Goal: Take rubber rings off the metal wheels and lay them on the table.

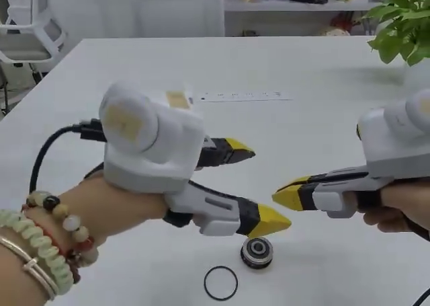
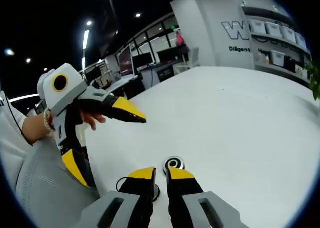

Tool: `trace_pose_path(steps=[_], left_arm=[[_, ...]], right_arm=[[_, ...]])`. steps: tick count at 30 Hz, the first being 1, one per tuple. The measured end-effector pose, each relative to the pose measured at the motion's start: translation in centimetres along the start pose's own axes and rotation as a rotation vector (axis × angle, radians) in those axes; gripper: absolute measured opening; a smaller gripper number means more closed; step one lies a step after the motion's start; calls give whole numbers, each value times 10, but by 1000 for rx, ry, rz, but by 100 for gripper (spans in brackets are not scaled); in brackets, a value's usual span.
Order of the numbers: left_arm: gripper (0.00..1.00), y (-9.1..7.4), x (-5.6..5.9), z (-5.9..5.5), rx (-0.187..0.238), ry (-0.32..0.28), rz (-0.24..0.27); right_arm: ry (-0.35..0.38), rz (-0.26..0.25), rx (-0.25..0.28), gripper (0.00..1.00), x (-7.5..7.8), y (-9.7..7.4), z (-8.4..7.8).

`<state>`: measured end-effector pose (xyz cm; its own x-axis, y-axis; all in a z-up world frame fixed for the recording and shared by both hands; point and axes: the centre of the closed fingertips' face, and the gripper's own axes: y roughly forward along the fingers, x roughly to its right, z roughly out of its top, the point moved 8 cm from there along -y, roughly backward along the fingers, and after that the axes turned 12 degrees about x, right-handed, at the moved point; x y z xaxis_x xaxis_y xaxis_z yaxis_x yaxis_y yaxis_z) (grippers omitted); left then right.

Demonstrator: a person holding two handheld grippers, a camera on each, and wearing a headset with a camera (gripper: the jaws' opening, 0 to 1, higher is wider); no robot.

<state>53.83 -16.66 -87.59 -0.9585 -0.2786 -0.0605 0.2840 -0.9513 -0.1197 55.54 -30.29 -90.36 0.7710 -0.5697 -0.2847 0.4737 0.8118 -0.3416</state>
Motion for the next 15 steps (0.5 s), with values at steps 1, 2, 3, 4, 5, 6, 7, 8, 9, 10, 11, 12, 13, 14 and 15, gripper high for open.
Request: trace_pose_path(steps=[1,2,3,4,5,6,7,8,9,10,11,12,13,14,15], left_arm=[[60,0,0,-4,13,-20,13],[56,1,1,-11,21,-42,23],[54,1,1,-16,9,-41,17],[53,0,1,-22,-20,-37,15],[51,-1,0,-27,-54,-20,17],[50,-1,1,-33,-72,-14,16],[47,0,2,-37,-68,-21,18],[42,-1,2,-41,-74,-26,20],[38,-2,3,-47,-93,-38,18],[35,-2,4,-50,-98,-47,23],[34,-3,5,-52,-95,-49,20],[34,-2,6,-54,-91,-61,19],[34,-2,6,-56,-91,-80,23],[33,-1,6,-57,-94,-88,26],[32,0,5,-59,-97,-97,33]], right_arm=[[4,2,-1,6,0,1,-1],[5,5,-5,6,0,2,-2],[5,11,-14,6,0,4,-4],[3,15,-24,6,0,5,-6],[3,19,-36,6,0,6,-8],[4,21,-43,6,0,7,-10],[8,22,-47,6,1,7,-11],[13,23,-53,6,2,7,-13],[17,23,-57,6,2,7,-14],[25,21,-62,6,4,7,-16],[27,21,-67,6,4,7,-17],[28,22,-72,6,4,7,-18],[29,24,-75,7,4,7,-19],[31,26,-82,7,5,7,-21],[35,27,-90,7,5,8,-22]])
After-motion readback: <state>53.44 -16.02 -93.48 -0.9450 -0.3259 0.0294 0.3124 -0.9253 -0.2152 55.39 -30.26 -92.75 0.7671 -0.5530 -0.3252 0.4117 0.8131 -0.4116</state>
